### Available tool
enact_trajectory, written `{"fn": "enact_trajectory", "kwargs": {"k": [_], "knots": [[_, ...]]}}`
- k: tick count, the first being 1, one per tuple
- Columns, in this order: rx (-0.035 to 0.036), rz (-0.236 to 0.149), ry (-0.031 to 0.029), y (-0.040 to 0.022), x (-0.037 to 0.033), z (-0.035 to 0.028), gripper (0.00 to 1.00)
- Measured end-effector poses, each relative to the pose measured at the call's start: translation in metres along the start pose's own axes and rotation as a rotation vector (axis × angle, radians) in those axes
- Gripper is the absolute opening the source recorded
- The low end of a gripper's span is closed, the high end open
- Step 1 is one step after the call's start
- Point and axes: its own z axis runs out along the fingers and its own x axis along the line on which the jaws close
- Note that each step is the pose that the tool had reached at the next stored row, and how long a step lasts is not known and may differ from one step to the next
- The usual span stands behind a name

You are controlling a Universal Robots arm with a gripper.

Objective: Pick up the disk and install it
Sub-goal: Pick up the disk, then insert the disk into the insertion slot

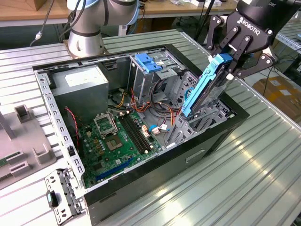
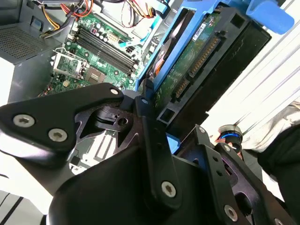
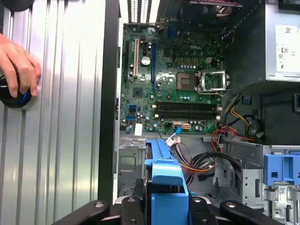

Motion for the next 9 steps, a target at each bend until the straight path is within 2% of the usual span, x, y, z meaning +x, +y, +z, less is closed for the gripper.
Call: {"fn": "enact_trajectory", "kwargs": {"k": [9], "knots": [[-0.0001, -0.002, 0.0002, -0.0003, 0.0000, -0.0001, 0.37]]}}
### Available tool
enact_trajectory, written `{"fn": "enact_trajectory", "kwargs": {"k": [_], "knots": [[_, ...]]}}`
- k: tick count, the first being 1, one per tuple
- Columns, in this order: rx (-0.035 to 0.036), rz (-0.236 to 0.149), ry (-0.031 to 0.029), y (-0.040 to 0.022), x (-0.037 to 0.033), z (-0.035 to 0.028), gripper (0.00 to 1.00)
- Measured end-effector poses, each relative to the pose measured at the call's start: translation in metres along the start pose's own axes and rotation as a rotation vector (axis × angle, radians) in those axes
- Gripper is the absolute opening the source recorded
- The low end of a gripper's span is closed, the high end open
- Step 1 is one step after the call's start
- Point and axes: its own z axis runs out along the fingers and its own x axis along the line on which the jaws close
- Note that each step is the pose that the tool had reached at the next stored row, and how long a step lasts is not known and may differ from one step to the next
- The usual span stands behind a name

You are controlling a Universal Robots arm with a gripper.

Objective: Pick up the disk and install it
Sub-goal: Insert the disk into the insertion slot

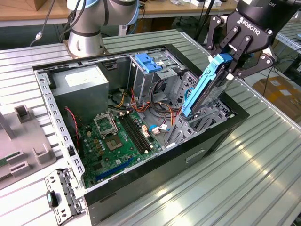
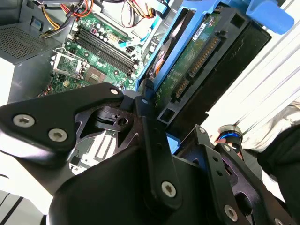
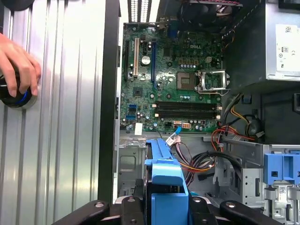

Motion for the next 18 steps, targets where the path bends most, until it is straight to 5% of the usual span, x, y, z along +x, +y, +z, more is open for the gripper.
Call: {"fn": "enact_trajectory", "kwargs": {"k": [5, 9, 18], "knots": [[-0.0023, -0.017, 0.0011, -0.0017, 0.0001, 0.0016, 0.37], [-0.0066, -0.023, 0.0009, -0.0091, 0.0005, 0.0046, 0.37], [-0.0089, -0.016, -0.0115, -0.0142, 0.0014, 0.0157, 0.37]]}}
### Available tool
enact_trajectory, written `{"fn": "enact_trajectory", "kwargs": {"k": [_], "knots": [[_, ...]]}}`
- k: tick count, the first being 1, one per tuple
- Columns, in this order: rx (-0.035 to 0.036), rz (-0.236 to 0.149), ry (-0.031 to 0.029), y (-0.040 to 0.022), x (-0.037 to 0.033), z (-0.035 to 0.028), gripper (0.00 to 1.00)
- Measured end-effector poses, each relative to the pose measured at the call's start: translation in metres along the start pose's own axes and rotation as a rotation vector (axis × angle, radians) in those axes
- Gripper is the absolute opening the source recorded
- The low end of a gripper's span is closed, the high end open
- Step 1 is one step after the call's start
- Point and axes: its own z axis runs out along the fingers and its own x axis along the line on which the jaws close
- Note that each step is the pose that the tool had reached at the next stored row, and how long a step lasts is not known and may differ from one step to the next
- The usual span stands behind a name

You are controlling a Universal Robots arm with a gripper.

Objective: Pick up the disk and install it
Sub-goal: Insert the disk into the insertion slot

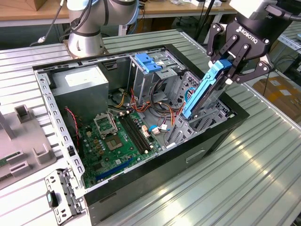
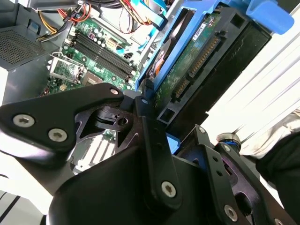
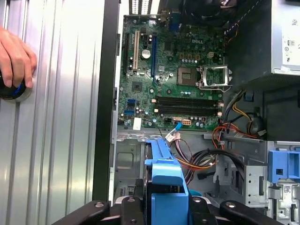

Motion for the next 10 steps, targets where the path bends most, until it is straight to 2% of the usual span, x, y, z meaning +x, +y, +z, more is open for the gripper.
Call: {"fn": "enact_trajectory", "kwargs": {"k": [5, 10], "knots": [[-0.0009, 0.003, -0.0028, -0.0034, 0.0015, 0.0031, 0.37], [-0.0003, 0.013, -0.0045, -0.0043, 0.0041, 0.0055, 0.37]]}}
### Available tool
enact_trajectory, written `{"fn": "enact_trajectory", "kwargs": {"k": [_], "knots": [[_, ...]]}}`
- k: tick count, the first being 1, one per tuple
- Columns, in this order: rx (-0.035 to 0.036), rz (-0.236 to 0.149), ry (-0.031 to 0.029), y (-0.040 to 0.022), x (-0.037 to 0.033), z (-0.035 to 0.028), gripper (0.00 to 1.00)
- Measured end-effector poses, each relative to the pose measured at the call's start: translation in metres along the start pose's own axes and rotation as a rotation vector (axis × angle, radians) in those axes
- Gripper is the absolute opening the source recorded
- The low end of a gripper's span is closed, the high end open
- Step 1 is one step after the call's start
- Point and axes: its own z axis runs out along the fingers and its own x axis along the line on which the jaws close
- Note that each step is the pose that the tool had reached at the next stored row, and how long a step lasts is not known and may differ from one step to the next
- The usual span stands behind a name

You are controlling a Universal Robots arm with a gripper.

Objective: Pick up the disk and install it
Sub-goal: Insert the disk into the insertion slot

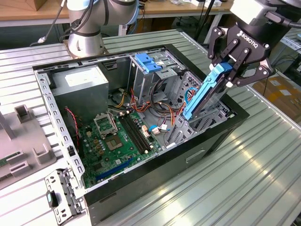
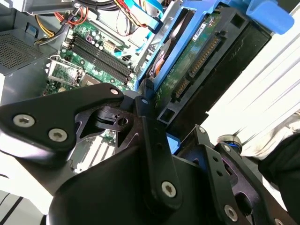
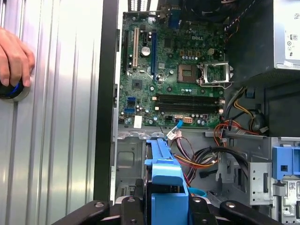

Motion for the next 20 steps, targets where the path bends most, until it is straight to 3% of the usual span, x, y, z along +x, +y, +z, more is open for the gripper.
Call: {"fn": "enact_trajectory", "kwargs": {"k": [9, 20], "knots": [[0.0004, 0.005, -0.0016, -0.0018, -0.0008, 0.0055, 0.37], [0.0007, 0.010, -0.0061, -0.0030, -0.0007, 0.0226, 0.37]]}}
